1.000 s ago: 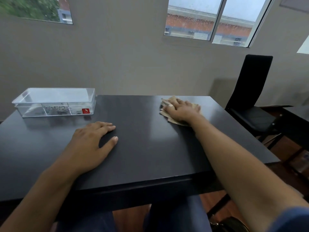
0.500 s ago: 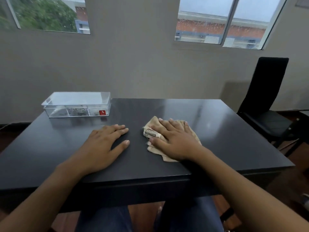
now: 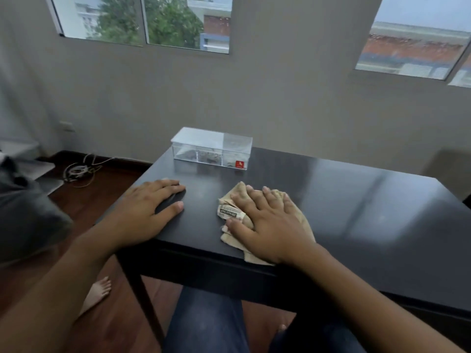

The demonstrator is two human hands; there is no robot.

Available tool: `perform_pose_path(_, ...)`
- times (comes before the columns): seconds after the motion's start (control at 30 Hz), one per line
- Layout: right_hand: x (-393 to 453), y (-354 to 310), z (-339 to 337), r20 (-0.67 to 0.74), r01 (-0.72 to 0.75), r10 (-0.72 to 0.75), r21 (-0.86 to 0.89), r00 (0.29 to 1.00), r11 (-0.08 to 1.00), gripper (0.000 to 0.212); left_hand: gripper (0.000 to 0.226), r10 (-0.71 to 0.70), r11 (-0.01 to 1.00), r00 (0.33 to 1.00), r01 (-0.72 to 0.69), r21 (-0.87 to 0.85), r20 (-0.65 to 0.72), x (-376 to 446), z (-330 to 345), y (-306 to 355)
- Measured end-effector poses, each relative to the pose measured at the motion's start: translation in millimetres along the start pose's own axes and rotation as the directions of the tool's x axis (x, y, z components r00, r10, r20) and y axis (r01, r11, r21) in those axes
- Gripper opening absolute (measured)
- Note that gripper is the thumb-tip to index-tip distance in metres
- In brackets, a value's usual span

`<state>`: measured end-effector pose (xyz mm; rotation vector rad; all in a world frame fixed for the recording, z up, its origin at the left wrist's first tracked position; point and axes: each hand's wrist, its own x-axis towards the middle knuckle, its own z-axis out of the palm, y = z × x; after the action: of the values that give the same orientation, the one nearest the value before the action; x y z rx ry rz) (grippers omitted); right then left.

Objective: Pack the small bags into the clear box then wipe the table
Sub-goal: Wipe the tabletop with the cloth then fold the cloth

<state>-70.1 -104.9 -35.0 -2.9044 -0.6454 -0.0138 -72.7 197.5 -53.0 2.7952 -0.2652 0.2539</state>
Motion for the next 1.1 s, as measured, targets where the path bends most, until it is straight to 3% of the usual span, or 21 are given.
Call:
perform_pose_path(0.17,45,-67,16,0.013,0.087,-0.088,0.054,0.996,0.995,0.077,0.061,-0.085,0.996,0.994,0.086,0.002,-0.073,2,-5,-8)
perform_pose_path(0.27,50,-78,18,0.013,0.159,-0.161,0.086,0.987,0.984,0.075,0.06,-0.083,0.996,0.992,0.079,-0.044,-0.091,2,-5,-4)
perform_pose_path(0.33,48,-72,13,-0.029,0.183,-0.18,0.202,0.983,0.962,0.071,0.061,-0.095,0.994,0.99,0.088,-0.071,-0.107,4,-5,-5)
perform_pose_path(0.4,45,-60,3,-0.154,0.16,-0.113,0.341,0.982,0.926,0.063,0.055,-0.156,0.981,0.981,0.142,-0.13,-0.111,8,-8,-3)
perform_pose_path(0.5,43,-35,-7,-0.331,0.058,0.042,0.287,0.943,0.956,0.056,0.042,-0.264,0.943,0.961,0.24,-0.228,-0.079,19,-17,9)
perform_pose_path(0.63,45,-15,-10,-0.196,-0.148,0.176,0.153,0.965,0.977,0.068,0.057,-0.242,0.961,0.969,0.247,-0.127,0.052,33,-23,34)
perform_pose_path(0.73,44,-17,-3,-0.115,-0.159,0.164,0.05,0.98,0.986,0.077,0.089,-0.264,0.961,0.954,0.247,0.122,0.143,43,-17,50)
perform_pose_path(0.8,44,-19,1,-0.074,-0.143,0.149,0.077,0.986,0.987,0.069,0.093,-0.236,0.961,0.957,0.204,0.185,0.168,45,-12,54)
perform_pose_path(0.87,43,-19,1,-0.074,-0.12,0.127,0.089,0.989,0.989,0.062,0.095,-0.2,0.972,0.957,0.166,0.168,0.211,43,-11,51)
perform_pose_path(0.97,36,-21,4,-0.102,-0.071,0.082,0.109,0.991,0.992,0.051,0.116,-0.155,0.986,0.961,0.136,0.098,0.231,32,-10,45)
perform_pose_path(1.1,13,-25,8,-0.163,-0.008,0.027,0.114,0.986,0.993,0.083,0.093,-0.03,0.999,0.996,0.031,-0.012,0.079,10,0,52)
